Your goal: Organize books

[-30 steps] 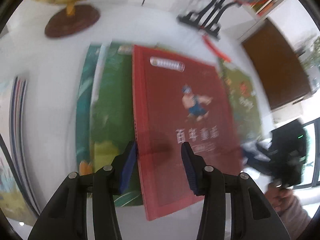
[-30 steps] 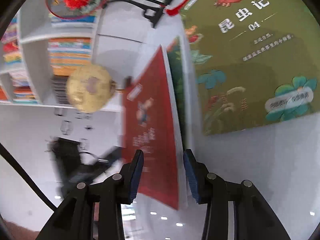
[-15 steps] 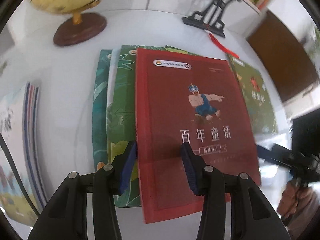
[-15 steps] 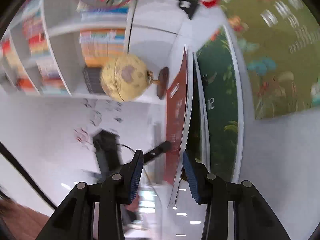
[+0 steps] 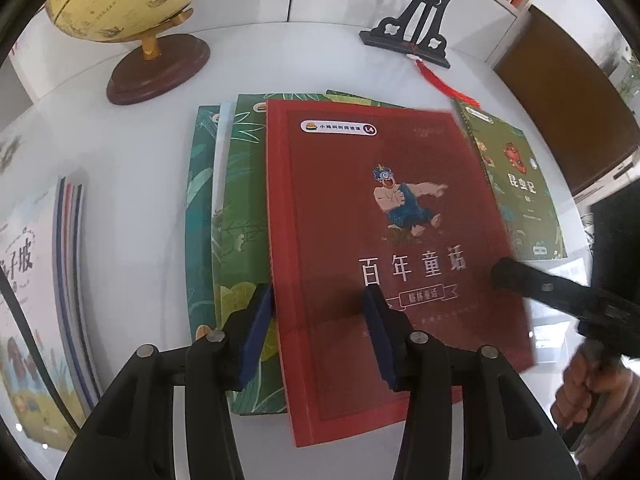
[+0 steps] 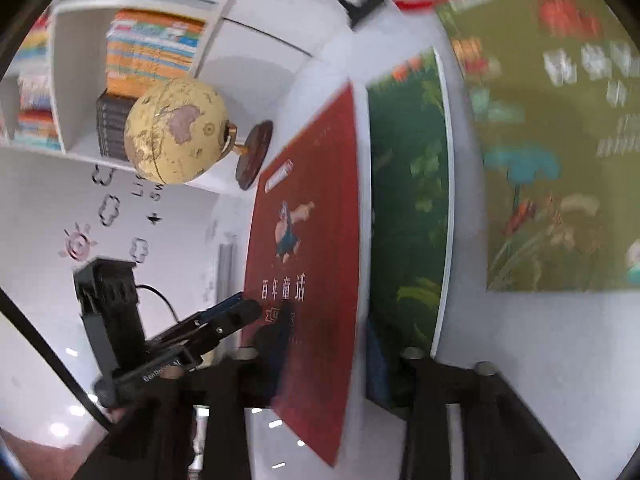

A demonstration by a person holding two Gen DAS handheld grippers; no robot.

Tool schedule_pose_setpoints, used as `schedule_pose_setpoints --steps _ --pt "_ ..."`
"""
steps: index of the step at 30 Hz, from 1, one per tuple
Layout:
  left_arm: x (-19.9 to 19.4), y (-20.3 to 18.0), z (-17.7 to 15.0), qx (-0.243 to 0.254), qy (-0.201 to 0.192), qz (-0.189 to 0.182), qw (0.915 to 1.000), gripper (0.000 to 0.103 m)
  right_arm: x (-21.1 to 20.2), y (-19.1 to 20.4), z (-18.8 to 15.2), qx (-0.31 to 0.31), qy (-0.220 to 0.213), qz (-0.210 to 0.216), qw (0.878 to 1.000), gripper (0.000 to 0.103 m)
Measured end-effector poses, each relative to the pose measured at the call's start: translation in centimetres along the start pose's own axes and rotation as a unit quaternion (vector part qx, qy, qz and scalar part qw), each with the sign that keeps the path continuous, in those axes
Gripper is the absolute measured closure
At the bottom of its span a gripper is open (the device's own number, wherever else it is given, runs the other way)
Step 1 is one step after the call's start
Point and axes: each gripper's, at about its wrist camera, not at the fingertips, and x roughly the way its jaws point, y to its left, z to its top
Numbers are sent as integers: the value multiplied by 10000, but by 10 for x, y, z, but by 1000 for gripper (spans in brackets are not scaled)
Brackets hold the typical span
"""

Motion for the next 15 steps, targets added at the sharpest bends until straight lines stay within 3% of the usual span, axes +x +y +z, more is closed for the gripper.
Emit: schedule_pose_setpoints --steps 4,8,10,15 --pt "-12 -12 1 89 -266 -253 9993 62 -16 33 1 -558 -384 -59 9977 79" --pt "-18 -5 4 -434 -458 -898 9940 62 -19 48 4 -1074 -362 -444 9926 80" --pt "-20 -5 6 -588 -556 -1102 9906 62 -21 47 5 -1112 -391 -542 9915 85" --pt "-12 -33 13 218 -390 -410 9982 62 -23 50 2 -1325 -455 -848 9865 86"
